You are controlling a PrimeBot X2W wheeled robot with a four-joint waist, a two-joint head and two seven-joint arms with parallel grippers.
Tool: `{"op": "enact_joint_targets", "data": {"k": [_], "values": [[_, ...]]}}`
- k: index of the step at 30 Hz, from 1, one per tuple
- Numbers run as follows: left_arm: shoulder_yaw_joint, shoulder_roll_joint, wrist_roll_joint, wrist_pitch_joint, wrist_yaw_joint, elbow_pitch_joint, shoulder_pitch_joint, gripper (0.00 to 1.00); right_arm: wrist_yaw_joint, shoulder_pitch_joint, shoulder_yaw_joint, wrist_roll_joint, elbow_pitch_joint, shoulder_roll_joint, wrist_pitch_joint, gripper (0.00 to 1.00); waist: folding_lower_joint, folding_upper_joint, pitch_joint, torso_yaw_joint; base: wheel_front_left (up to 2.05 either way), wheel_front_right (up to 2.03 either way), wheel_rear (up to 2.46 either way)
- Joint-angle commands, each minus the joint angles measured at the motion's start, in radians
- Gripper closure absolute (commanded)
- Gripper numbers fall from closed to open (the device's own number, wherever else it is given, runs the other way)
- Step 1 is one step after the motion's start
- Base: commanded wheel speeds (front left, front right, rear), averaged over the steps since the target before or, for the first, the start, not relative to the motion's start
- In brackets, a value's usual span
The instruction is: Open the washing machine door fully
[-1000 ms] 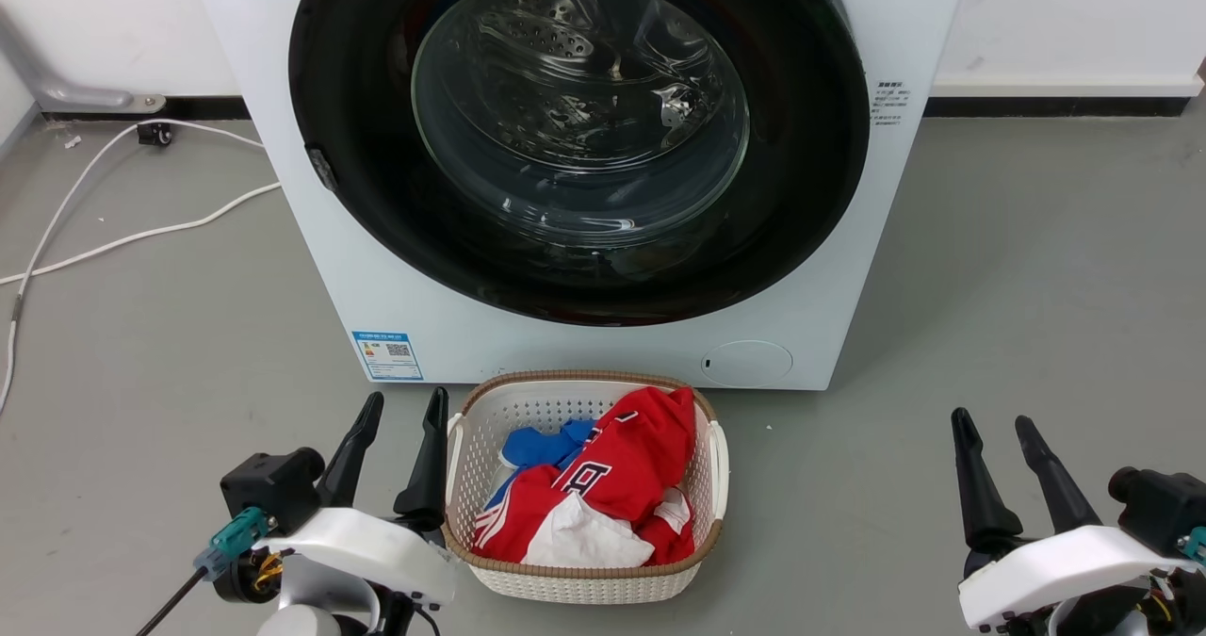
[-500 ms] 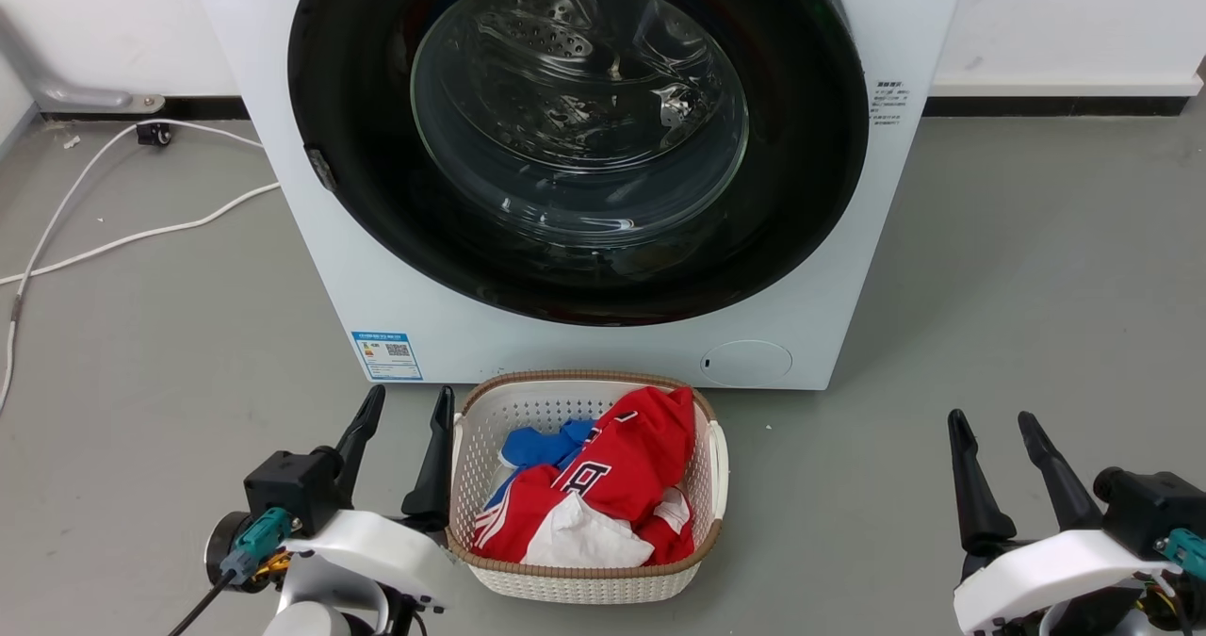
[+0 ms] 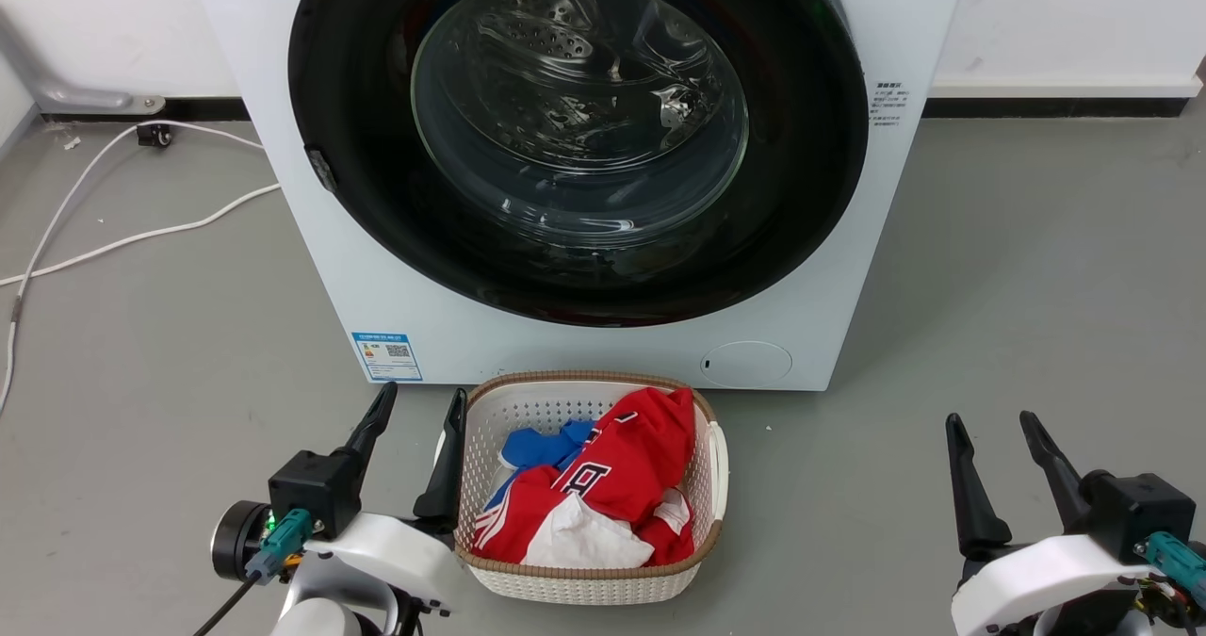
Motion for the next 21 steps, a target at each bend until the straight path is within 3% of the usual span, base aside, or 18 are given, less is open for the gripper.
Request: {"op": "enact_joint_targets", "data": {"k": [1, 21], "values": [[-0.002, 0.006, 0.022, -0.01, -0.006, 0.005, -0.017, 0.0, 0.002, 0.008, -0.001, -0.028, -0.002, 0.002, -0.007, 0.0, 0.0, 0.0, -0.001, 0.001, 0.0, 0.0, 0.0], [-0.016, 0.011, 0.089, -0.042, 0.002, 0.065, -0.029, 0.0, 0.001, 0.017, -0.007, -0.092, 0.017, 0.002, -0.047, 0.0, 0.0, 0.0, -0.01, 0.007, 0.0, 0.0, 0.0]]}}
